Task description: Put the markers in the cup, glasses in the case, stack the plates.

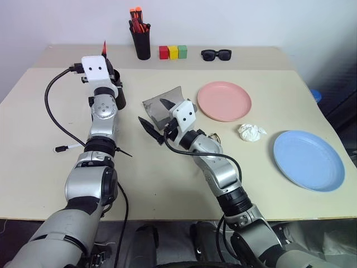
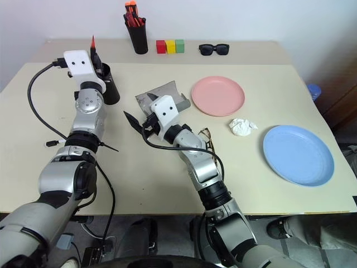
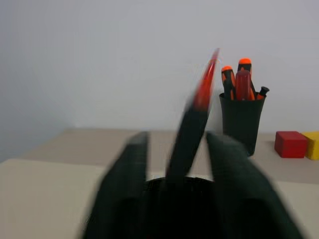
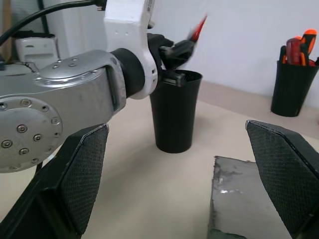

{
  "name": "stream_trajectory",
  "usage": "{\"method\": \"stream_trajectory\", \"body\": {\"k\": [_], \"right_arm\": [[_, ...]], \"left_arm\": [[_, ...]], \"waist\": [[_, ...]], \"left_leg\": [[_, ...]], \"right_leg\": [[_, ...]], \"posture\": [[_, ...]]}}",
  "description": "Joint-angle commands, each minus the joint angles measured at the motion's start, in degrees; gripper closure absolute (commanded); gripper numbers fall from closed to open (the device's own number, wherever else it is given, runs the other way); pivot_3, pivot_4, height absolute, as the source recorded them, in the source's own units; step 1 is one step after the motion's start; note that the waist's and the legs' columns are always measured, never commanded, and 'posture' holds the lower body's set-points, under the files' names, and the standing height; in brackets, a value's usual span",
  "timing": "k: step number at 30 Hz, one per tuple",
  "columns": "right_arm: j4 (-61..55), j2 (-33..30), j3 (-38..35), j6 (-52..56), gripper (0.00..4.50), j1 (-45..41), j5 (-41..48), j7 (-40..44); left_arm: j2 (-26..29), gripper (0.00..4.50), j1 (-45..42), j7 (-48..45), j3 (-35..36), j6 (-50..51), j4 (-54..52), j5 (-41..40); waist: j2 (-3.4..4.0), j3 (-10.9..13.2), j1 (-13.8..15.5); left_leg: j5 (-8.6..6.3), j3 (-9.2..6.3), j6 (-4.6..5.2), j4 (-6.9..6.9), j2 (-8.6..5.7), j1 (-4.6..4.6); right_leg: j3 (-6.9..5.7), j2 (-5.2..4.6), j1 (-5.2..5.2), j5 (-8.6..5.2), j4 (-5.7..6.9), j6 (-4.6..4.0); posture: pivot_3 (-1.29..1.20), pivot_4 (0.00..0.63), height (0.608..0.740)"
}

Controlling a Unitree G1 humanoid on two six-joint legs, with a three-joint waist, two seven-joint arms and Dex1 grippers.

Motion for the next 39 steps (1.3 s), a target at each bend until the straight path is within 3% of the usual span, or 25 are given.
{"method": "stream_trajectory", "body": {"k": [1,7,11,18,23,28,39], "right_arm": [[-2.7,0.5,-0.1,-1.4,0.0,-0.5,0.1,0.1],[-2.3,0.4,-0.2,-1.0,0.0,-0.7,-0.3,-0.3],[-2.0,-1.9,0.1,-0.1,0.0,-0.9,-2.0,0.3],[-2.4,-7.5,-0.4,1.7,0.0,-0.1,-1.3,5.7],[-2.1,-9.5,-1.4,2.0,0.0,0.1,-0.7,8.0],[-3.8,-10.4,-0.5,2.7,0.0,1.4,-0.4,10.2],[-7.5,-12.3,-0.5,3.7,0.0,5.0,-1.0,10.0]], "left_arm": [[0.6,0.71,-0.7,0.5,0.2,-0.4,-1.5,-0.2],[0.0,0.71,-0.6,0.2,2.7,-1.1,-6.1,-3.9],[2.4,0.71,3.0,-3.8,4.5,3.5,-18.7,-7.8],[13.9,0.71,23.4,-16.7,6.8,30.7,-52.3,-17.5],[24.7,0.71,41.3,-28.2,8.9,48.8,-67.1,-24.2],[33.2,0.71,50.0,-35.4,4.8,60.8,-68.2,-23.3],[40.7,0.71,43.5,-52.2,-6.0,59.2,-51.6,-17.8]], "waist": [[0.0,0.0,0.0],[0.0,0.0,0.0],[0.0,0.0,-0.1],[0.0,0.0,-1.1],[0.01,0.0,-1.5],[0.0,0.0,-1.4],[-0.02,0.0,-1.5]], "left_leg": [[0.0,0.0,0.0,0.0,0.0,0.0],[0.0,0.0,0.0,-0.01,0.0,0.0],[0.0,0.0,-0.01,-0.01,0.01,0.0],[0.09,0.0,-0.16,-0.08,0.07,0.1],[0.11,-0.04,-0.18,-0.04,0.07,0.17],[0.13,-0.12,-0.15,0.02,0.05,0.21],[0.13,-0.11,-0.15,-0.08,0.04,0.17]], "right_leg": [[0.0,0.0,0.0,0.0,0.0,0.0],[0.0,0.0,0.0,0.0,0.0,0.0],[0.0,0.0,-0.01,0.0,0.0,0.0],[0.02,0.0,-0.03,-0.01,0.24,-0.02],[0.01,0.0,-0.02,-0.03,0.41,-0.04],[-0.04,0.01,0.04,-0.05,0.45,-0.09],[-0.07,0.02,-0.09,-0.12,0.45,-0.21]], "posture": [[0.0,0.15,0.74],[0.0,0.15,0.74],[0.0,0.15,0.74],[0.0,0.15,0.74],[0.0,0.15,0.74],[0.0,0.15,0.74],[0.0,0.15,0.74]]}}
